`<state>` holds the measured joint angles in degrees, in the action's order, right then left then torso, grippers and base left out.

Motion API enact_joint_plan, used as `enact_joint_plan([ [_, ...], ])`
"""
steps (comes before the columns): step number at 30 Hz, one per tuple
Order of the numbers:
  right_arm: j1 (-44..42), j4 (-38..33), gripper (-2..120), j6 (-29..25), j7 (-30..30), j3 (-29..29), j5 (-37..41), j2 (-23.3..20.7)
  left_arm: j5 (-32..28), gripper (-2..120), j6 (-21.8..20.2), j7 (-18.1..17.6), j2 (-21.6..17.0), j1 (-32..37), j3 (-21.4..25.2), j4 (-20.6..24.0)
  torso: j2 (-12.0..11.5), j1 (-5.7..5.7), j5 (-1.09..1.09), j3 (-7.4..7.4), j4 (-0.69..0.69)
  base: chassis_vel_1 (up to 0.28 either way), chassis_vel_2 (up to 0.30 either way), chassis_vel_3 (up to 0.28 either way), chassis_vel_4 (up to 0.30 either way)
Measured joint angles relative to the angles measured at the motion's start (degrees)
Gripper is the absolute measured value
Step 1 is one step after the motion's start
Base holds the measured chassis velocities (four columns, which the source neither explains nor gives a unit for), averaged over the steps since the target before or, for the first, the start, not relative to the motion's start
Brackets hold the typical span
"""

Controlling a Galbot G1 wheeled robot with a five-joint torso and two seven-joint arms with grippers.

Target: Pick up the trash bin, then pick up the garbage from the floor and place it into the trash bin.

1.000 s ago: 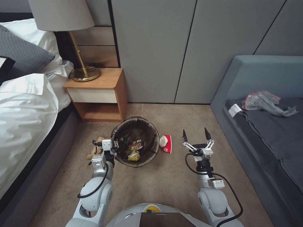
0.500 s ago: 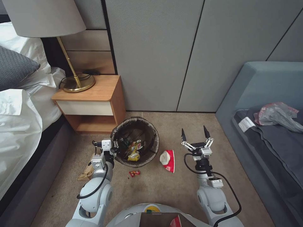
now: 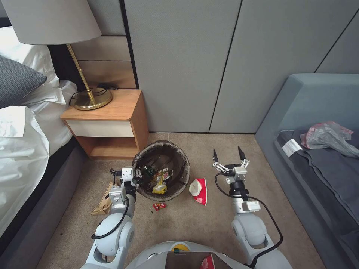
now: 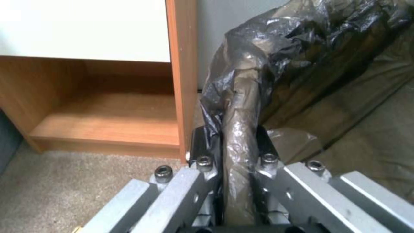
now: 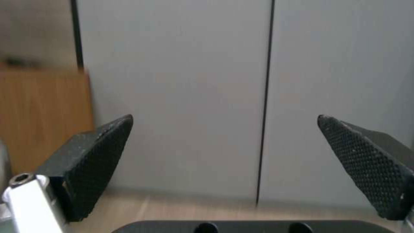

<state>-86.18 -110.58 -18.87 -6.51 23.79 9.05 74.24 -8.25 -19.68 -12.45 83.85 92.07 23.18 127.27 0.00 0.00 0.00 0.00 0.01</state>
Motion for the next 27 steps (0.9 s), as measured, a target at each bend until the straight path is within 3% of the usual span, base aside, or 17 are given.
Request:
enact_joint_plan([
  [1,0.05,-0.20,100,3.98,-0.74,-0.72,2.03,-0.98,0.02,3,0.04,0.00,-0.04,0.12,0.03,0.24,0.00,0.00,-0.01,0.00,0.00,0.000,0.000,0.000,0.000],
  [2,0.05,-0.20,100,3.98,-0.74,-0.72,2.03,-0.98,0.02,3,0.04,0.00,-0.04,0.12,0.03,0.24,0.00,0.00,-0.01,0.00,0.00,0.000,0.000,0.000,0.000],
  [5,1.06,0.30,100,14.88,-3.74,-3.45,10.08,-4.38,0.03,3,0.08,0.00,-0.27,0.37,0.30,0.89,0.00,0.00,0.00,0.00,-0.02,0.000,0.000,0.000,0.000],
  [12,4.39,4.91,100,26.04,-4.87,-7.67,18.98,-10.55,0.02,3,0.17,0.00,-0.39,0.69,0.64,1.91,0.00,0.00,0.00,0.00,0.00,0.000,0.000,0.000,0.000],
  [19,7.14,11.69,100,29.45,-2.00,-11.35,20.76,-12.90,0.46,3,0.19,-0.02,0.00,0.89,0.78,2.36,0.00,0.00,0.00,0.00,-0.01,0.000,0.000,0.000,0.000],
  [27,13.10,22.04,100,29.96,2.73,-15.03,22.14,-11.11,0.63,3,0.12,-0.09,0.23,0.95,1.12,2.46,0.00,0.00,-0.01,0.01,-0.01,0.000,0.000,0.000,0.000],
])
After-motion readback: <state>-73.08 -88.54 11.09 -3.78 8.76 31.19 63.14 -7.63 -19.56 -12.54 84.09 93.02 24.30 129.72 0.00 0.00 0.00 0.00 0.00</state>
